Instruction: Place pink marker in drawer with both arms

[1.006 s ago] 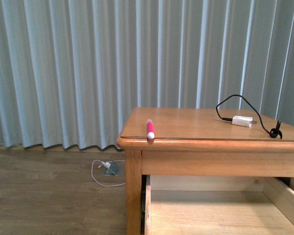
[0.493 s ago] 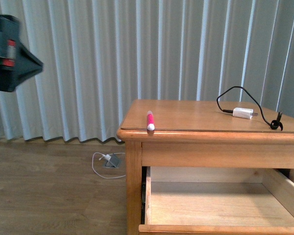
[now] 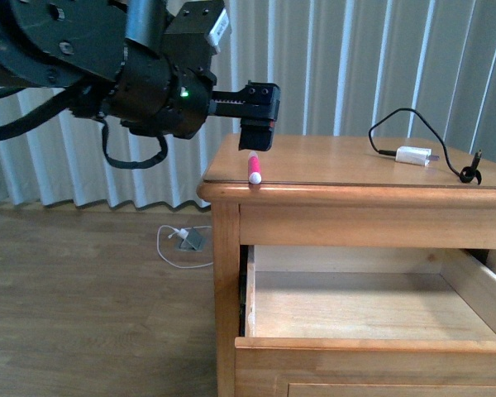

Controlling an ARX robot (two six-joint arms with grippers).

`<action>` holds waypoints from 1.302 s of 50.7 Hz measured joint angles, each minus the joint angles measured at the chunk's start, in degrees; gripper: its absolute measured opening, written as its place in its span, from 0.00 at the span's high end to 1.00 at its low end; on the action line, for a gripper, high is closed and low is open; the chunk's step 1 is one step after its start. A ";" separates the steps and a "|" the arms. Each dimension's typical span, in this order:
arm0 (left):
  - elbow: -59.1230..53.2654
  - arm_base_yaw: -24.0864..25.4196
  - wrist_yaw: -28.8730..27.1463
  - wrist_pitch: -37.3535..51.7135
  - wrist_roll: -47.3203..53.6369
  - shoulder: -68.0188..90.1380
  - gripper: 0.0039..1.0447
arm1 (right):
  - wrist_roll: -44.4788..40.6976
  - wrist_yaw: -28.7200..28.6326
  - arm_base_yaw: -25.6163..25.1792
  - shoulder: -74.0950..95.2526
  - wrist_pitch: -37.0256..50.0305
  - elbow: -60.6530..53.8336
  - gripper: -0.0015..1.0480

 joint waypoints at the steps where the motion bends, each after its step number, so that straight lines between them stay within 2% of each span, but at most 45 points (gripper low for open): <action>1: 1.40 -0.37 0.33 -0.11 -0.28 1.33 0.05 | 0.00 0.00 0.00 0.00 0.00 0.00 0.08; 10: 7.89 -2.08 0.74 -2.64 -0.83 6.73 0.05 | 0.00 0.00 0.00 0.00 0.00 0.00 0.08; 26: 17.35 -4.04 -6.03 -10.51 -0.46 14.88 0.05 | 0.00 0.00 0.00 0.00 0.00 0.00 0.08; 36: 18.95 -4.13 -7.26 -12.76 -0.24 15.58 0.06 | 0.00 0.00 0.00 0.00 0.00 -0.02 0.08; 49: 19.15 -4.33 -8.17 -14.25 0.59 15.58 0.41 | 0.00 0.00 0.00 0.00 0.00 0.00 0.08; 53: 17.97 -4.33 -8.13 -13.33 0.55 15.17 0.57 | 0.00 0.00 0.00 0.00 0.00 0.00 0.08; 56: 17.11 -4.28 -8.11 -12.74 0.57 14.78 0.64 | 0.00 0.00 0.00 0.00 0.00 0.00 0.08; 61: 13.44 -3.93 -7.50 -9.38 2.01 13.14 0.82 | 0.00 0.00 0.00 0.00 0.00 0.00 0.08; 66: 8.20 -3.61 -4.76 -5.03 6.08 10.45 0.86 | 0.00 0.00 0.00 0.00 0.00 -0.02 0.08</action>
